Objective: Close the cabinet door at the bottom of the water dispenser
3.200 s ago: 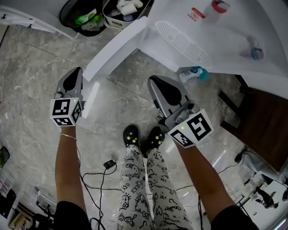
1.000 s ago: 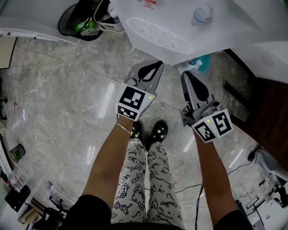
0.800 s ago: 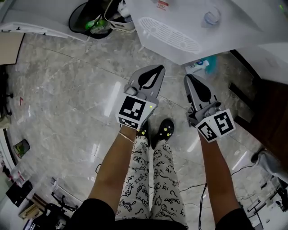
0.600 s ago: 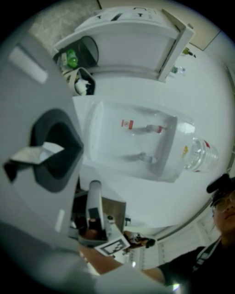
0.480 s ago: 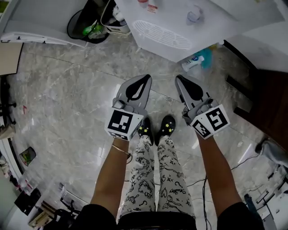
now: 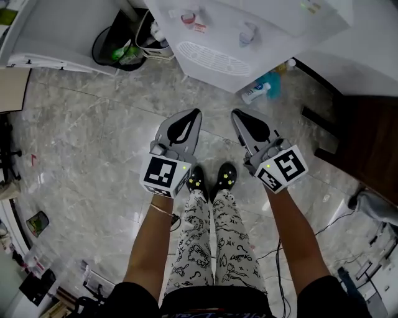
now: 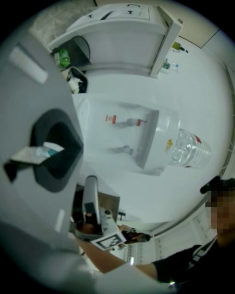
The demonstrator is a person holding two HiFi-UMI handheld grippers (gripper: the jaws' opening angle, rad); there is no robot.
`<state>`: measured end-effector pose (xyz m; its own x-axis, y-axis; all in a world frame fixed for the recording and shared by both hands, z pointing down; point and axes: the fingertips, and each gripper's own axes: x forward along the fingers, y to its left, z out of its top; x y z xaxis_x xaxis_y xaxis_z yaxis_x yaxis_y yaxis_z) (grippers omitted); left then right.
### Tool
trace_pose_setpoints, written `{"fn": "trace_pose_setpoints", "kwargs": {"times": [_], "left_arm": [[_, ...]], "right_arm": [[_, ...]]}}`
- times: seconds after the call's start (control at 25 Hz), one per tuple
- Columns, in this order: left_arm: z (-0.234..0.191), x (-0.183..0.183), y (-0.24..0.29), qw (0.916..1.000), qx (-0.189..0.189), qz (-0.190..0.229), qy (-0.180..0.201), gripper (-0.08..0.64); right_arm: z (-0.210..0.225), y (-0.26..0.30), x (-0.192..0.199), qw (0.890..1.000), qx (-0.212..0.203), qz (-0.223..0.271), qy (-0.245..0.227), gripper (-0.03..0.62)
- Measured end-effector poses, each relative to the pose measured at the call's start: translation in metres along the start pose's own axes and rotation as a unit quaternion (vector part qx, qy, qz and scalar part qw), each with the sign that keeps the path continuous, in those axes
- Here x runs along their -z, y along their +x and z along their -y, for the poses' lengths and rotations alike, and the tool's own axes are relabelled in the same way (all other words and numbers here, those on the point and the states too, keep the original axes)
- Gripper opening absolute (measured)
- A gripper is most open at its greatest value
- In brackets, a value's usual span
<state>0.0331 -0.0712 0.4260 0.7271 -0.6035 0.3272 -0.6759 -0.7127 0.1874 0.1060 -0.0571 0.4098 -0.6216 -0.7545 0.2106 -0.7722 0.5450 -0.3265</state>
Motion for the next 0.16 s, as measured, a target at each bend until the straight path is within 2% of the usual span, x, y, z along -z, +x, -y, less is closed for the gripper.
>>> {"fn": "trace_pose_setpoints", "kwargs": {"times": [0.16], "left_arm": [[0.0067,-0.0049,-0.0027,0.9997,0.020,-0.003,0.012,0.001]], "right_arm": [[-0.0032,-0.0007,-0.0030,1.000,0.004,0.001,0.007,0.017]]}}
